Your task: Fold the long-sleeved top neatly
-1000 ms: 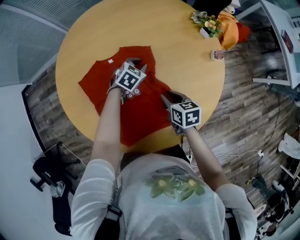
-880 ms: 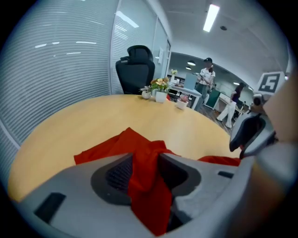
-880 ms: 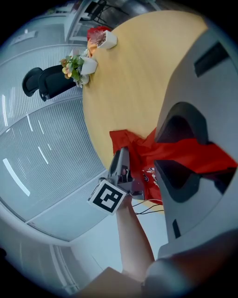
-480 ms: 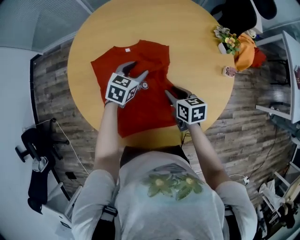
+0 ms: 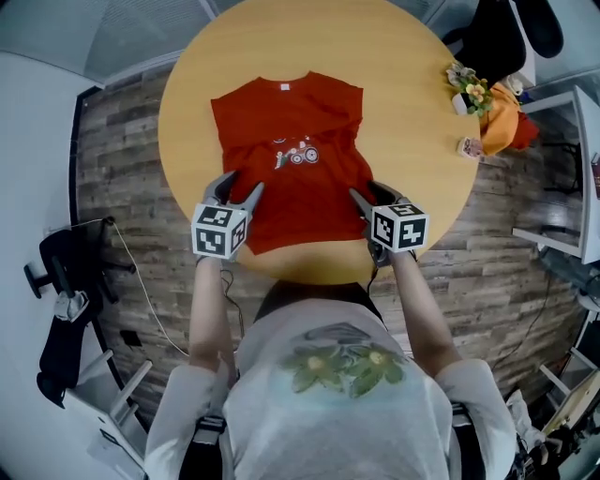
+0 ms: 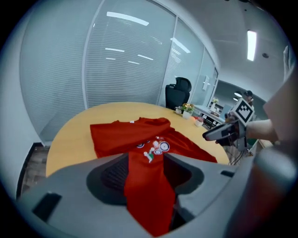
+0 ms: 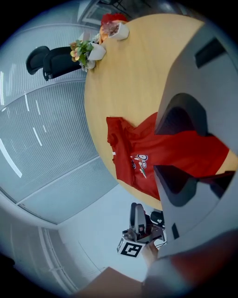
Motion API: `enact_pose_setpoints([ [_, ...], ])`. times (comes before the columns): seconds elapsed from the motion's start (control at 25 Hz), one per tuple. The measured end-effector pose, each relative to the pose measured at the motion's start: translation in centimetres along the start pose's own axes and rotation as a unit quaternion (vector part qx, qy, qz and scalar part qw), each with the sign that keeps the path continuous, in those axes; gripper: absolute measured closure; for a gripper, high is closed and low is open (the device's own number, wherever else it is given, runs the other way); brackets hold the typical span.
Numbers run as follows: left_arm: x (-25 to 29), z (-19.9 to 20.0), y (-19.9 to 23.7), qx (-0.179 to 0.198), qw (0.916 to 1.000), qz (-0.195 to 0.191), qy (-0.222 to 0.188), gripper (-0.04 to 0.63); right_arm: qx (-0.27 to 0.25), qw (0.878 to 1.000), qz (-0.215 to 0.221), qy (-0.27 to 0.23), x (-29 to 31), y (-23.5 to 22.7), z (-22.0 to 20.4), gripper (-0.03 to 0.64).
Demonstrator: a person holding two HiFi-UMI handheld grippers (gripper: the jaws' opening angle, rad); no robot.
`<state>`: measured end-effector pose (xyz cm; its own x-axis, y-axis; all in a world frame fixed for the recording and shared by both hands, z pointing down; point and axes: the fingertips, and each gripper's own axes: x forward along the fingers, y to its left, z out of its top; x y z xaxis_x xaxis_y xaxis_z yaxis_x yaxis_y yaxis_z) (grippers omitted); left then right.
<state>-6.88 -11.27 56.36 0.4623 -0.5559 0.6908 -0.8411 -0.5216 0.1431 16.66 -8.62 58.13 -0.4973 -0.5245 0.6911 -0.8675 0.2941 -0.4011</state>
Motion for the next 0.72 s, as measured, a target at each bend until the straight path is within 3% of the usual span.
enact_pose_setpoints([
  [0.28,-3.2,-8.1,-0.6,-0.08,0.9956,0.046,0.016,0.382,-0.013,0.999,-0.028,0.022,-2.2,-0.2,-4.6,0.422],
  [0.56,-4.3,-14.2,-1.7,-0.147,0.9848,0.083,0.042,0.382,-0.039,0.995,-0.079,0.044,-3.8,-1.6,-9.2,0.422],
  [0.72,-3.9,-16.5,-2.9,-0.172,0.9805,0.072,0.061,0.382,-0.063,0.991,-0.106,0.049,-3.8,-3.1,-10.6,0.422],
])
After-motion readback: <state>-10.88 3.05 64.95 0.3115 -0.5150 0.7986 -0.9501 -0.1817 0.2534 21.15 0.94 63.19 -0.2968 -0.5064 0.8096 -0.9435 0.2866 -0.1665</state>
